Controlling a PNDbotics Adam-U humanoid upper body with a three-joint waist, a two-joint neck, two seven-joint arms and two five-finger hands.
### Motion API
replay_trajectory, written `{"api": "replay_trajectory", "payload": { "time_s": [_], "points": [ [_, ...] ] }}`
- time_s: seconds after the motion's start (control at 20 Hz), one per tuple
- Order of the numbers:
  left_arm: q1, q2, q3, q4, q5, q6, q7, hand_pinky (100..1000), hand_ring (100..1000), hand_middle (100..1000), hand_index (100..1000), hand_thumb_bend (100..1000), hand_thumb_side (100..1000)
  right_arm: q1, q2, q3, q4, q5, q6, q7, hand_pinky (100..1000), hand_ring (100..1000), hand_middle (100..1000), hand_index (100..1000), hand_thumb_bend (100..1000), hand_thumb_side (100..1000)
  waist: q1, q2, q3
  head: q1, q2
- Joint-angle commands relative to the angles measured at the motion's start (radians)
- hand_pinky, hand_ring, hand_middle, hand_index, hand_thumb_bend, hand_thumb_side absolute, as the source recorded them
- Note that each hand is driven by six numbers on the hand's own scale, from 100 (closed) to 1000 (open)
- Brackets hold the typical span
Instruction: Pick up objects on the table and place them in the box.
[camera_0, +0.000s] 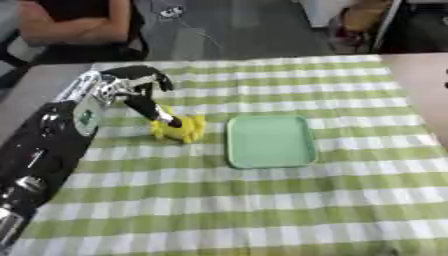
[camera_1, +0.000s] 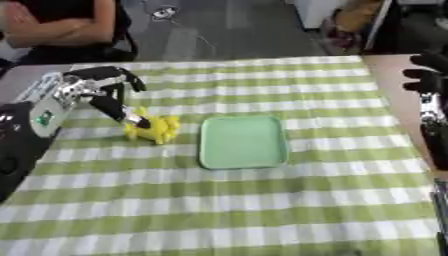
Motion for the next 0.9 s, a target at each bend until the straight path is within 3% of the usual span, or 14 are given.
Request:
{"api": "replay_trajectory", "payload": {
  "time_s": [0.05,0.35,0.9],
  "points": [
    [-0.031,0.001,0.011,0.008,-0.024,-0.007,0.013,438,505,751,850,863,570,-0.006,-0.008,-0.005,-0.012,-0.003,-0.002,0.003,691,747,778,883,100,835,-0.003,-0.007,0.003,0.011,-0.008],
    [-0.042,-0.017,0.019,0.033,-0.05,-0.014,0.028,441,506,750,849,861,570,-0.01,-0.007,-0.003,-0.012,-0.005,-0.003,0.005,691,747,778,884,100,835,-0.005,-0.003,0.003,0.014,-0.029],
    [-0.071,-0.059,0.027,0.087,-0.128,-0.023,0.024,471,509,752,855,858,573,-0.014,-0.005,0.0,-0.013,-0.008,-0.004,0.009,691,747,778,884,100,835,-0.009,0.001,0.002,0.02,-0.038]
  ]
}}
